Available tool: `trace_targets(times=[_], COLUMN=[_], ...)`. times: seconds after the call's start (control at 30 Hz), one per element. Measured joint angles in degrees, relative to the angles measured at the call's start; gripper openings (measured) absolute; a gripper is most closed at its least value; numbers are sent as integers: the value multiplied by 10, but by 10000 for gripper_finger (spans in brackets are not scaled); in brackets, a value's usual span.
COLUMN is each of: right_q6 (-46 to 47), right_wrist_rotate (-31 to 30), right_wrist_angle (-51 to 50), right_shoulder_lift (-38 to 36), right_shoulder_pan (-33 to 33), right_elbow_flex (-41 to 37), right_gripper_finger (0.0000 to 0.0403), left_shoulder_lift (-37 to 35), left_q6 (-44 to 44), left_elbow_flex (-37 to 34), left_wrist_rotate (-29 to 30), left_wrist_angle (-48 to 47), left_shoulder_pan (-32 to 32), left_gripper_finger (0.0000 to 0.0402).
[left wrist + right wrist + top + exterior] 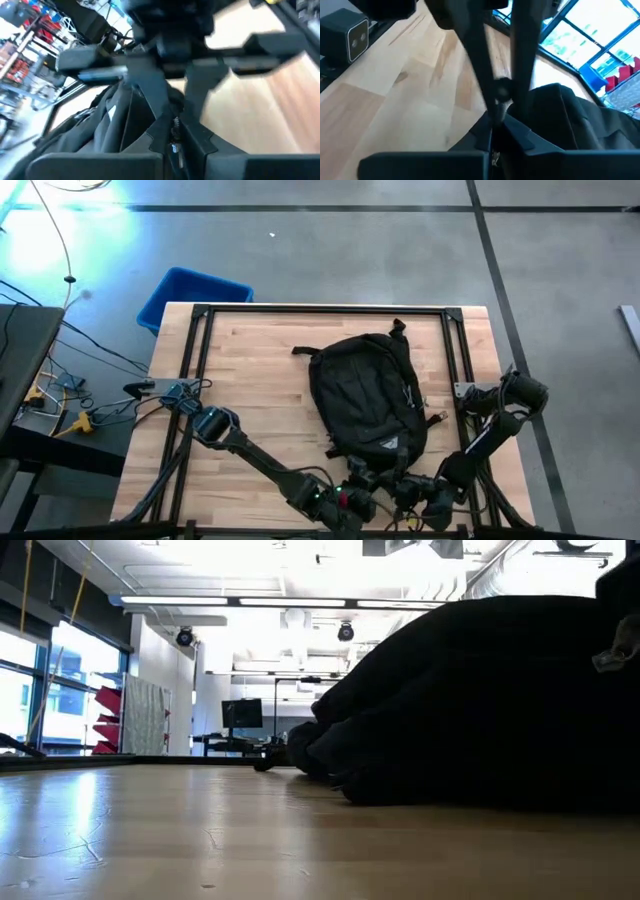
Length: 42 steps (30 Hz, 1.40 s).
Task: Unpack backpack
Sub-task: Close the black backpack
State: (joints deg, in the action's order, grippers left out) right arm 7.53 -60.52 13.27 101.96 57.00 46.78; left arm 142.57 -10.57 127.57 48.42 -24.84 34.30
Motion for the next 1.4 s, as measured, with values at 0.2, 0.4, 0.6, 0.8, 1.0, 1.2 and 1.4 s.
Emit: trace_targets(times=[0.2, 0.4, 0.6, 0.8, 1.0, 1.2, 1.4], right_q6=[22, 26, 26, 25, 28, 56, 275], right_wrist_rotate=[-52, -72, -69, -68, -69, -81, -96], right_wrist_angle=[-48, -60, -66, -67, -66, -92, -317], right_shoulder_lift=[-36, -56, -58, -58, -58, -59, -61], right_shoulder_pan=[26, 43, 42, 42, 42, 55, 65], right_elbow_flex=[0, 0, 0, 0, 0, 0, 1], right_gripper_finger=[0, 0, 0, 0, 0, 0, 0], left_shoulder_lift=[0, 0, 24, 41, 40, 39, 39], left_q6=[5, 33, 2, -7, -5, 26, 167], left_elbow_flex=[0, -2, -3, -4, -4, 15, 51], left_wrist_rotate=[78, 43, 30, 25, 81, 191, 221], left_wrist_angle=[-60, -66, -61, -44, -54, -163, -338], left_shoulder_pan=[18, -1, -22, -33, -29, 2, 54], left_gripper_finger=[118, 189, 210, 200, 38, 4, 2])
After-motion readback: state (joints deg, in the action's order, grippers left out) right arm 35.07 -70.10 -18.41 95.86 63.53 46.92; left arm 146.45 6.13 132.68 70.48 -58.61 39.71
